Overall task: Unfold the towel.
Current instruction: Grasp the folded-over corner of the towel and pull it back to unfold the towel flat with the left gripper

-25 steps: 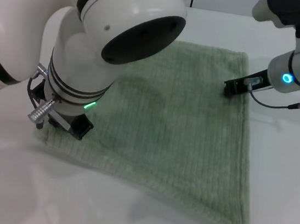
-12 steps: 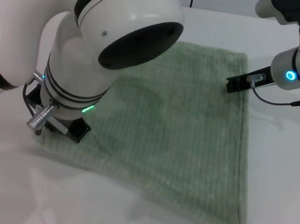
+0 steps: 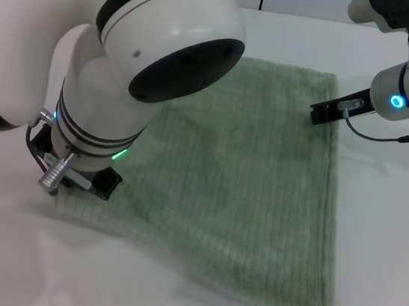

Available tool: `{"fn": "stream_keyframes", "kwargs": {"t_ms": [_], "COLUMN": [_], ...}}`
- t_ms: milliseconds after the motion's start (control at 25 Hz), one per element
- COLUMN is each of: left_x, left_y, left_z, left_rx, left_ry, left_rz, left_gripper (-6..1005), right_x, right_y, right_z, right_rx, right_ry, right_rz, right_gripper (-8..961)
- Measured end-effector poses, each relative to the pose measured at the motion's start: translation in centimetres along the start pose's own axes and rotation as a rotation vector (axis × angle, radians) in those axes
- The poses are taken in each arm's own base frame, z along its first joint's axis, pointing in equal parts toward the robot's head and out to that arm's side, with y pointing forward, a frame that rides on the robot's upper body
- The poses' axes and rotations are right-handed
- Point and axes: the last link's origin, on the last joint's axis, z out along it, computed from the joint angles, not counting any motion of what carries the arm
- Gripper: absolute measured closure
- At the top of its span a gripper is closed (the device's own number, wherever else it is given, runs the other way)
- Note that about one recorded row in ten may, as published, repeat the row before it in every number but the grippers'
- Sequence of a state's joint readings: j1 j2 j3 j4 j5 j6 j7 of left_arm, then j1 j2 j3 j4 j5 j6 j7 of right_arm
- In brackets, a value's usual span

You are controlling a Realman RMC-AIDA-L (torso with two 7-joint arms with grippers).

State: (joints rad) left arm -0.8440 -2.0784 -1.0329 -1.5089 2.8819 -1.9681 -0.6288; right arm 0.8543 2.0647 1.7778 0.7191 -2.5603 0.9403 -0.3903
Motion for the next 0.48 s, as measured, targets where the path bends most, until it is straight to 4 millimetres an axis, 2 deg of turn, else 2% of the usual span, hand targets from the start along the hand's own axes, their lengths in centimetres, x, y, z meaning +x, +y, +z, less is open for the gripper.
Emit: {"fn": "stream_keyframes", "kwargs": {"t_ms": [480], "left_x": [-0.84], "left_y": [-0.38], "left_z": [0.85], "left_rx": [-0.01], "left_ry": [-0.036], "left_rz": [-0.094], "left_gripper": [985], "right_x": [-0.07], "right_y": [-0.21], "right_z": [-0.03], "right_rx": [0.019], "right_ry": [0.003], "right_rz": [-0.021], "right_gripper": [954]}}
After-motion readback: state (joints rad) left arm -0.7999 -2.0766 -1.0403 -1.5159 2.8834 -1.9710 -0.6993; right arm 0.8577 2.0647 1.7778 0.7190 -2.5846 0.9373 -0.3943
